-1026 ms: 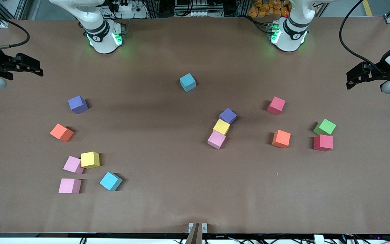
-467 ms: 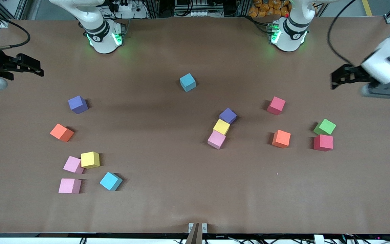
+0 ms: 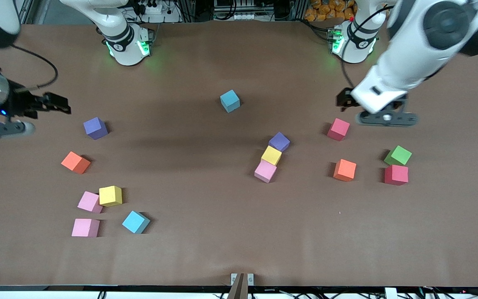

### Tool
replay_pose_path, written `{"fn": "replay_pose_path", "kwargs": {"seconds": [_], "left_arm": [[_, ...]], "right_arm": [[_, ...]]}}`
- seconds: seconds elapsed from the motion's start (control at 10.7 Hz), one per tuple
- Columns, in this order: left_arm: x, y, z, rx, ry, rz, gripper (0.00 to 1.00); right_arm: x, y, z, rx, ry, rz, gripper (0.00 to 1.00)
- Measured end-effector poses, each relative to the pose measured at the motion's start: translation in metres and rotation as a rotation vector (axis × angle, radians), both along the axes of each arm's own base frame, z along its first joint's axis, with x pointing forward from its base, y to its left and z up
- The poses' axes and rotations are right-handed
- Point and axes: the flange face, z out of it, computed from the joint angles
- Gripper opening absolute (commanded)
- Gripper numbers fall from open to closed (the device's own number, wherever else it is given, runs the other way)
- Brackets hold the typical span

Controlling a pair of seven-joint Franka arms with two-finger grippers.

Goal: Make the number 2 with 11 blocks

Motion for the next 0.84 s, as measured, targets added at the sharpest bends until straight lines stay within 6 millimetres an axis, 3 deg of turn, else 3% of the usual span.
{"fn": "replay_pose_path", "kwargs": {"seconds": [0.37, 0.65, 0.84], "left_arm": [[-0.022, -0.047, -0.087, -0.012, 0.026, -0.102, 1.0], [-0.036, -0.088, -0.123, -0.033, 0.044, -0.147, 1.0], [-0.055, -0.125, -0.138, -0.047, 0.052, -0.042, 1.0]], "right_arm": [[0.027, -0.011, -0.072, 0.026, 0.081, 0.068, 1.0], [0.034, -0.051, -0.132, 0.071, 0.096, 0.139, 1.0], [0.026, -0.068, -0.174, 0.098, 0.126, 0.181, 1.0]]}}
